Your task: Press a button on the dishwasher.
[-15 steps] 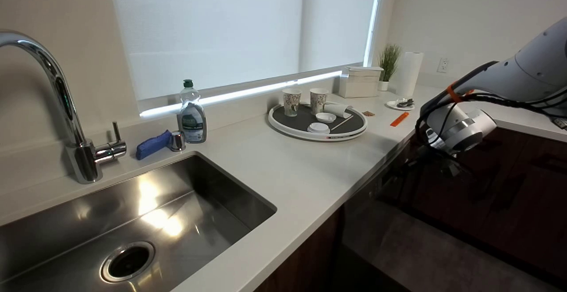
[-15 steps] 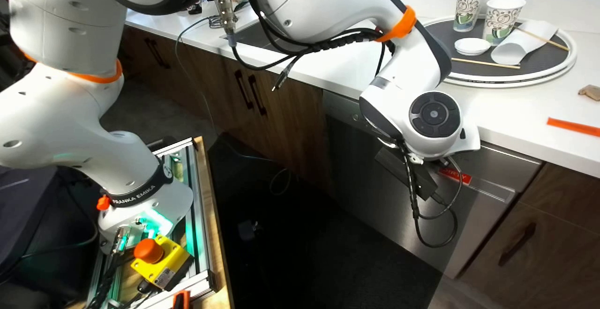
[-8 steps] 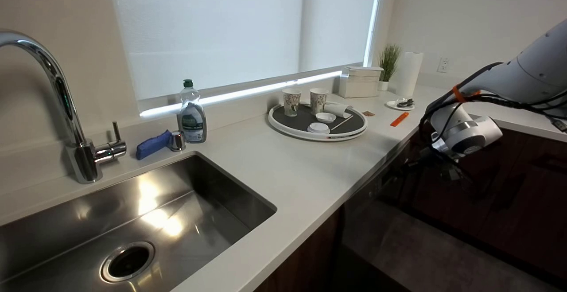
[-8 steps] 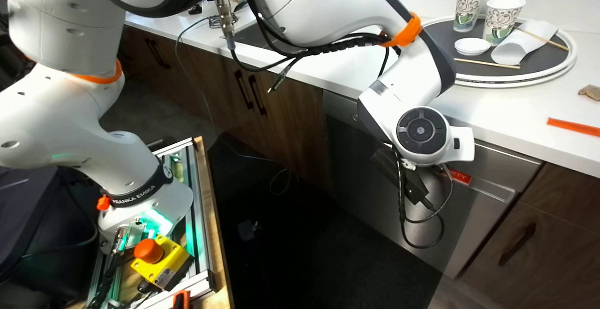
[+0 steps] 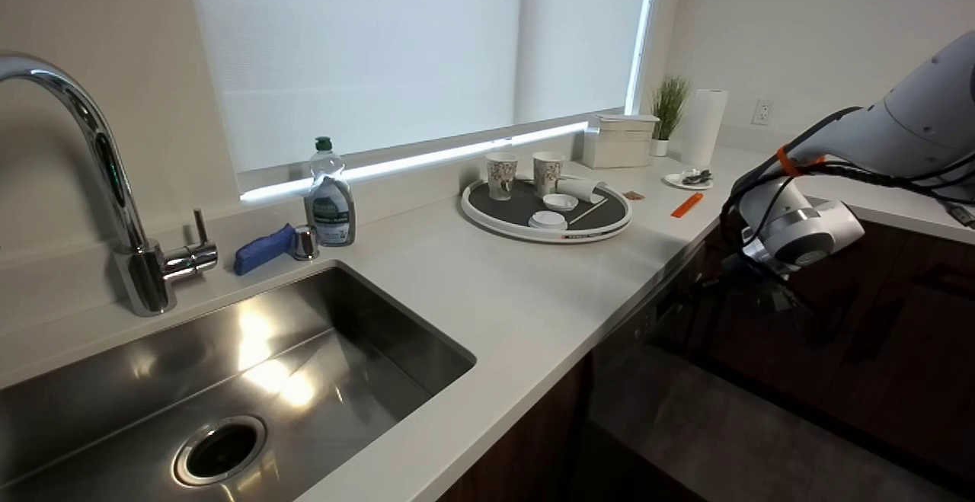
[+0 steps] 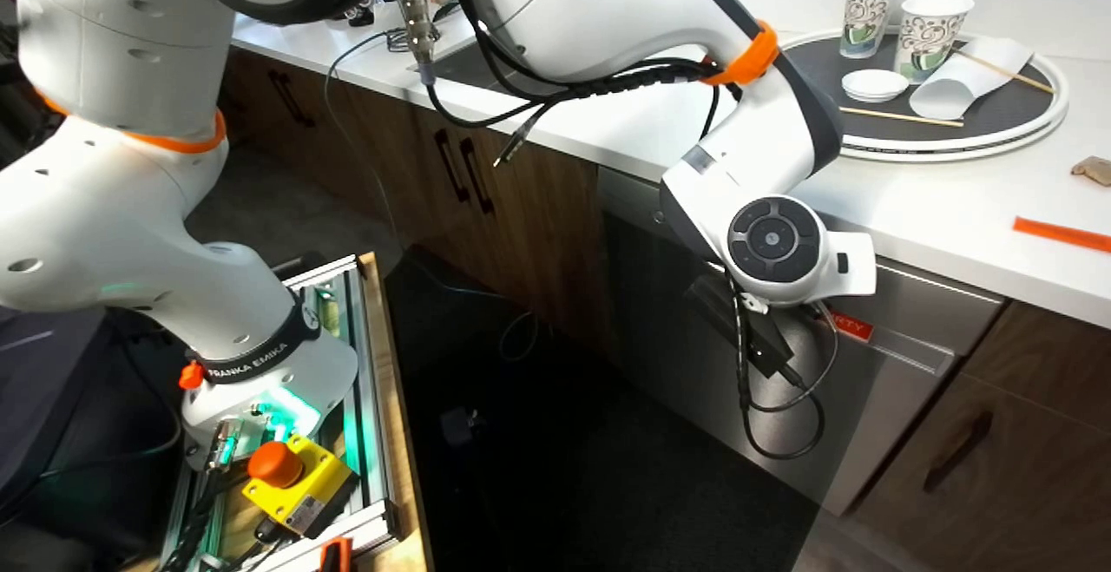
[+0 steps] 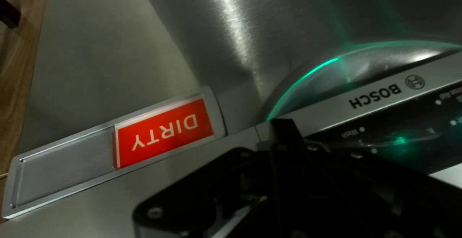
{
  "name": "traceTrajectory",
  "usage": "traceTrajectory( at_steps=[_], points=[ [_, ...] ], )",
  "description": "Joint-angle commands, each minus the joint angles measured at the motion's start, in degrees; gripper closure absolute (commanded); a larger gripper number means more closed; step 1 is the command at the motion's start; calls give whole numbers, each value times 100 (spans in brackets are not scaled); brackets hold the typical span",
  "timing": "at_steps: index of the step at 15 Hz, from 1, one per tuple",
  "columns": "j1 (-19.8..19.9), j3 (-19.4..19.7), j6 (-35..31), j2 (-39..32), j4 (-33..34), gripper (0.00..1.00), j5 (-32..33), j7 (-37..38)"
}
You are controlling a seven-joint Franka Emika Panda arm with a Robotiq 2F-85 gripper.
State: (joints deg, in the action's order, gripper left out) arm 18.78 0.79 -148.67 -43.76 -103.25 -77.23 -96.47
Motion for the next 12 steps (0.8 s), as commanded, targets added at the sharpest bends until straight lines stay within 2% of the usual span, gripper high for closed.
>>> traceTrajectory(
  at_steps=[1,5,12],
  points=[
    [-342,155,-302,-14,201,100,-8,9],
    [-527,197,-669,-16,189,100,82,-56],
    [-458,-8,-1013,2,198,100,-223,-645]
  ],
)
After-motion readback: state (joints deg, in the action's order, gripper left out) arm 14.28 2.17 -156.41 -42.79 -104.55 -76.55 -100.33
